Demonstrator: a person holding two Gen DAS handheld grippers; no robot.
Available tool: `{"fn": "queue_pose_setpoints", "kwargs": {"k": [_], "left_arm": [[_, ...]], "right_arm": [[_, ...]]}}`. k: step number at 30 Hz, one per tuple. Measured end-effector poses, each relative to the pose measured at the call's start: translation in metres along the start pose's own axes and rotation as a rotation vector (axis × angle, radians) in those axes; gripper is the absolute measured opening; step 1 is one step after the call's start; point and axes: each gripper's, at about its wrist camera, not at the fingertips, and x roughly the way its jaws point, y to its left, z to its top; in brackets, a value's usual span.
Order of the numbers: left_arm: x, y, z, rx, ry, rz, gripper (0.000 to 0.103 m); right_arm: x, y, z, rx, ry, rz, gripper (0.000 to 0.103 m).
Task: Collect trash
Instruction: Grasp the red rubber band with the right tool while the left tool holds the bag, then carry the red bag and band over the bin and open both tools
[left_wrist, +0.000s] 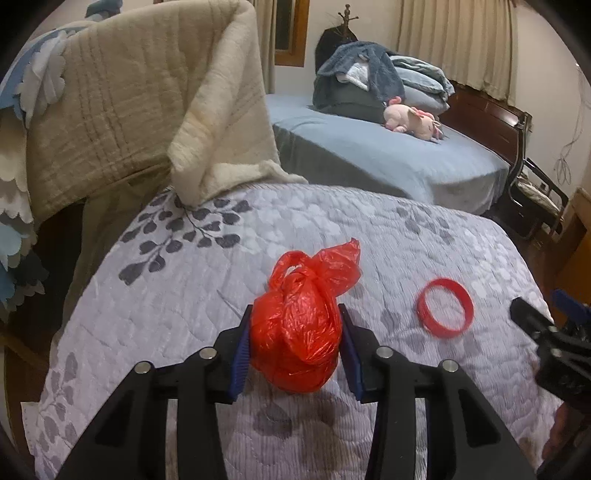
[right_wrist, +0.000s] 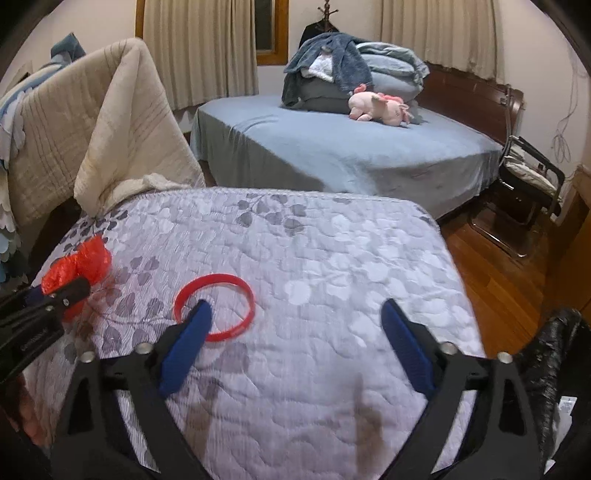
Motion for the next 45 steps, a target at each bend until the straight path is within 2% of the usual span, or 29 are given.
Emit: {"fn": "queue_pose_setpoints", "kwargs": {"k": [9,12,13,17,18,34,45], "left_arm": [[0.014,0.007,0.009,0.003,0.009,0.043,0.042],[0.015,0.007,0.009,0.007,0.013,0.045,0.042],[0.015,0.007,0.009,0.009,0.013,0.045,0.042],[0.014,0.004,0.009,0.017,0.014,0.042,0.042],[0.014,0.004,0.009,0.017,0.014,0.039,0.042],[-0.021,-0.029,0.013,0.076,-0.025,0.018,0.043],[-0.060,-0.065,0.009,0.118,-0.058,-0.033,0.043]], "right_arm": [[0.035,0.013,0.001,-0.009,0.093,0.009,0.060],[0.044,0.017,0.001,-0.017,0.125,0.022,0.043],[0.046,0.018,0.000,-0.020,0.134,0.028,0.041],[0.048,0.019,-0.001,-0.028,0.147,0.063,0.008],[0.048,0.019,-0.001,-0.029,0.146,0.070,0.004],[-0.012,-0.006,0.009,0.014,0.043,0.091,0.002],[-0.066,-0.028,0.008,0.029,-0.027,0.095,0.002]]}}
